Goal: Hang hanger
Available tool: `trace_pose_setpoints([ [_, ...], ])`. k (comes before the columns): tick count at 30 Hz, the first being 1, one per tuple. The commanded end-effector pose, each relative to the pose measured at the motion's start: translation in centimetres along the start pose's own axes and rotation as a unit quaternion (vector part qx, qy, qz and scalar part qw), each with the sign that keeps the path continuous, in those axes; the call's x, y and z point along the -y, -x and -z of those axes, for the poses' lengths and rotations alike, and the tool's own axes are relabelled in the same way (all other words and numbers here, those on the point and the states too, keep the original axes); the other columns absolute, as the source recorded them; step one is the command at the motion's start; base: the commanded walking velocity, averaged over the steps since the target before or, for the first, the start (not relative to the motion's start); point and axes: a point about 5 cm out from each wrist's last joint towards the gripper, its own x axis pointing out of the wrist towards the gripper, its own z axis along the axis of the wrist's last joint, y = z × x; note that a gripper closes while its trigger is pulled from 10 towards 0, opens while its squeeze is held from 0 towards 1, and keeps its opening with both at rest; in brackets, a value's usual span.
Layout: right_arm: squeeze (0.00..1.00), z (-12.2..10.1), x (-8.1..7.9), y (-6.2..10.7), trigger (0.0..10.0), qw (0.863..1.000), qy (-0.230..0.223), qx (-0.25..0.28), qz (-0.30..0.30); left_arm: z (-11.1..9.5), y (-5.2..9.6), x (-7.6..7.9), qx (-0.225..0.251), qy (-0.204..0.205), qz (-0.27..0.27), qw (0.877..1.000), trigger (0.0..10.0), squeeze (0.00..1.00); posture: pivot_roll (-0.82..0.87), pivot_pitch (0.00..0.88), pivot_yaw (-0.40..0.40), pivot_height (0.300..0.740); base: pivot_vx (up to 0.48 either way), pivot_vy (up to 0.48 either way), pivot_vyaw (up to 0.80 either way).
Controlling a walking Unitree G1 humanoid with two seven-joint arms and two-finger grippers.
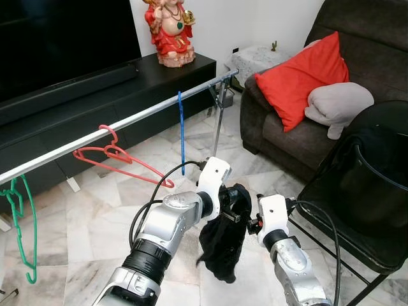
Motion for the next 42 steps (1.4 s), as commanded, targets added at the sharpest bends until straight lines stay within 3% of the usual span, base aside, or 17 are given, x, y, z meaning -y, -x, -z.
trace_pose_setpoints([
  [1,0.00,-0.3,0.5,-0.1,10.0,1.000,0.003,0.011,0.021,-1.0,0.1,0.1,0.010,-0.011,0.005,1.000,0.0,0.00,0.05,0.092,0.081,0.740,0.000,0.000,0.00],
  [8,0.00,0.0,2.5,0.3,10.0,0.996,0.005,0.009,0.091,-0.9,0.1,0.2,0.008,-0.010,0.007,1.000,0.0,0.00,0.05,0.092,0.081,0.740,0.000,0.000,0.00],
  [16,0.00,-0.5,1.6,-0.1,10.0,0.998,0.032,0.012,0.061,-0.6,0.1,0.2,0.003,-0.013,0.004,1.000,0.0,0.00,0.04,0.082,0.082,0.740,0.000,0.000,0.00],
  [24,0.00,0.8,0.2,-0.6,10.0,0.998,0.052,-0.035,0.008,-0.6,0.1,0.2,0.003,-0.015,0.006,1.000,0.0,0.00,0.05,0.076,0.081,0.740,0.000,0.000,0.00],
  [37,0.00,-1.5,1.0,-1.9,10.0,0.997,0.062,0.008,0.039,-0.5,0.1,0.2,0.001,-0.014,0.006,1.000,0.0,0.00,0.05,0.080,0.080,0.740,0.000,0.000,0.00],
  [42,0.00,-1.7,0.4,-2.1,10.0,0.999,0.030,0.005,0.010,-0.4,0.2,0.1,-0.001,-0.014,0.004,1.000,0.0,0.00,0.05,0.083,0.079,0.740,0.000,0.000,0.00],
])
